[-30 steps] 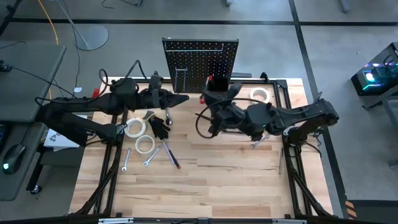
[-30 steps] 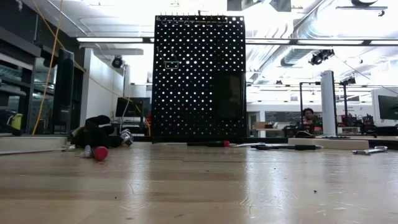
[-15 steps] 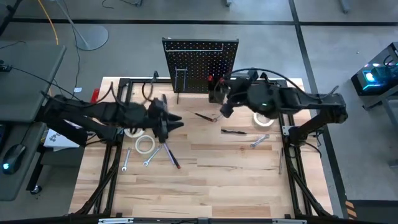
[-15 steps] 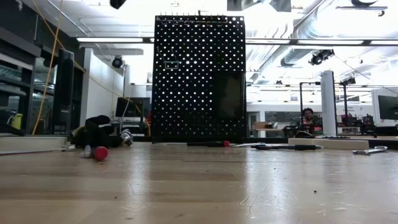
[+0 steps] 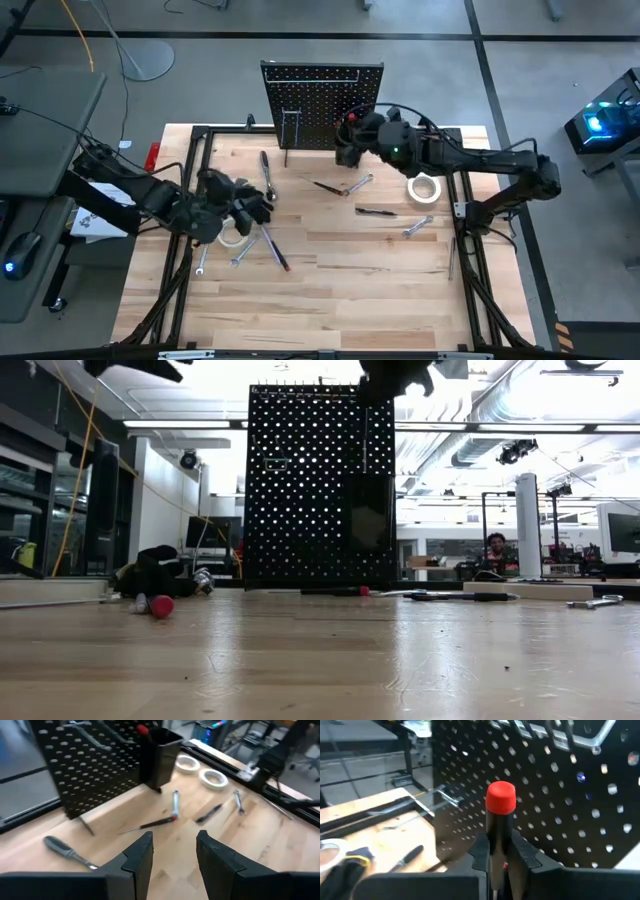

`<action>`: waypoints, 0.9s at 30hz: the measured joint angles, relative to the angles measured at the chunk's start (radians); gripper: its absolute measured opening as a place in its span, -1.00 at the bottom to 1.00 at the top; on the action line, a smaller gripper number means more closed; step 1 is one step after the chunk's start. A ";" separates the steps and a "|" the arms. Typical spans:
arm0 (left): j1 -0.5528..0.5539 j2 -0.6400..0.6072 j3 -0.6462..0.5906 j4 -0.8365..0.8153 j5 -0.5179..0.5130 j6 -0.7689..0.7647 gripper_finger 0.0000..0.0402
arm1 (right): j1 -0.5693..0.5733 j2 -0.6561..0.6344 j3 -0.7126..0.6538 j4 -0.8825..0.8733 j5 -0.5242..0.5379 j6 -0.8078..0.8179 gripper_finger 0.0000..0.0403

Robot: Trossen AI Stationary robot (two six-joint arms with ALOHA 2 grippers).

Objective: Hang tools onto peg board
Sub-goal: Put the nut driver into the black bin on the pegboard

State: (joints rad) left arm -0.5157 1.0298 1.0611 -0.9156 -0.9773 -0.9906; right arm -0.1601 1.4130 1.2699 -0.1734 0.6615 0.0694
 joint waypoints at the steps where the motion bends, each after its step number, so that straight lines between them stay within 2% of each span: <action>1: -0.008 -0.004 0.000 -0.019 -0.019 -0.018 -0.32 | -0.011 -0.002 -0.021 0.016 0.001 -0.004 -0.90; 4: -0.006 -0.010 -0.001 -0.032 -0.047 -0.004 -0.32 | -0.044 -0.009 -0.056 0.041 0.000 0.010 -0.90; 7: 0.039 -0.011 -0.041 0.047 -0.023 0.055 -0.32 | -0.065 -0.008 -0.083 0.042 -0.008 0.041 -0.90; 10: 0.096 -0.016 -0.141 0.264 0.113 0.136 -0.34 | -0.076 -0.003 -0.109 0.031 -0.010 0.070 -0.90; 13: 0.152 -0.010 -0.268 0.609 0.325 0.266 -0.39 | -0.089 -0.005 -0.114 0.035 -0.007 0.106 -0.86; 16: 0.198 0.011 -0.362 0.900 0.478 0.334 -0.44 | -0.098 -0.005 -0.115 0.030 -0.010 0.168 -0.64; 18: 0.219 0.017 -0.389 0.979 0.501 0.335 -0.46 | -0.104 -0.005 -0.115 0.032 -0.014 0.223 -0.44; 23: 0.253 0.014 -0.391 0.987 0.529 0.361 -0.48 | -0.104 -0.005 -0.113 -0.001 -0.021 0.307 0.02; 27: 0.261 0.002 -0.391 0.989 0.573 0.396 -0.48 | -0.092 -0.016 -0.083 -0.081 -0.043 0.290 0.22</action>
State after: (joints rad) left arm -0.2543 1.0313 0.6697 0.0737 -0.4045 -0.5945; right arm -0.2518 1.3965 1.1868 -0.2542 0.6189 0.3599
